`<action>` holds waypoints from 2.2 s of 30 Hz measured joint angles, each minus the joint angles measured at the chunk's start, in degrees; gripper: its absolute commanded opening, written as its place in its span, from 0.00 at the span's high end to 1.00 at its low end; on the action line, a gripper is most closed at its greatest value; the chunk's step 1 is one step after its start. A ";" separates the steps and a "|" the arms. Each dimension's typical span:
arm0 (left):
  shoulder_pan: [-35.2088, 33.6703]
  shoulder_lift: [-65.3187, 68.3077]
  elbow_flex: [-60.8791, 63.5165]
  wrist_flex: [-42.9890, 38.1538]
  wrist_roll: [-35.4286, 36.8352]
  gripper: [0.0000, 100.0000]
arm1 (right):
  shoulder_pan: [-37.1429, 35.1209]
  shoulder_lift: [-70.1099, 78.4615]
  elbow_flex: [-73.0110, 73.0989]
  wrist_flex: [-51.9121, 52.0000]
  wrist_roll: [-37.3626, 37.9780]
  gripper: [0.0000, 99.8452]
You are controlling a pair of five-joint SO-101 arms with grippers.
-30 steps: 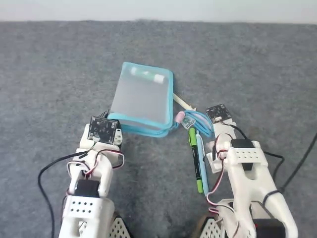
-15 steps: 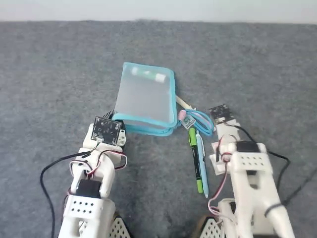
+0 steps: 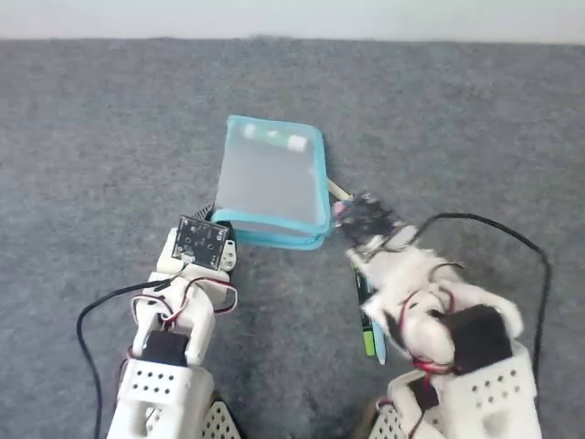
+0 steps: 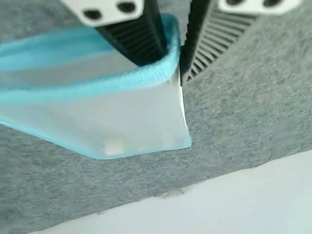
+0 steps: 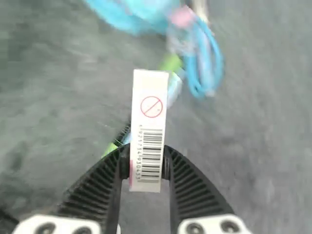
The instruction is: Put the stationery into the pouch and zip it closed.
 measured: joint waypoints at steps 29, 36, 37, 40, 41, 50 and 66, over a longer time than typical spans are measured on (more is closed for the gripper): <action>5.54 0.00 -0.62 0.00 0.00 0.99 | -10.11 47.12 -24.00 -5.71 -6.33 0.99; 5.71 0.00 -0.62 0.00 0.00 0.99 | -8.09 60.40 -34.20 -5.71 -11.43 0.99; 5.71 0.00 -0.62 0.00 0.00 0.99 | -7.12 61.98 -35.87 -5.71 -12.22 0.99; 5.98 0.00 -0.53 0.00 0.00 0.99 | -5.19 65.93 -41.14 -5.01 -13.80 0.99; 5.98 0.00 -0.53 0.00 0.00 0.99 | -4.84 67.08 -42.90 -4.22 -13.98 0.99; 6.42 0.00 -0.18 0.00 0.35 0.99 | -5.89 74.99 -56.62 3.96 -14.68 0.95; 6.95 0.00 0.00 -0.35 0.35 0.99 | -7.30 75.52 -57.05 3.96 -14.95 0.79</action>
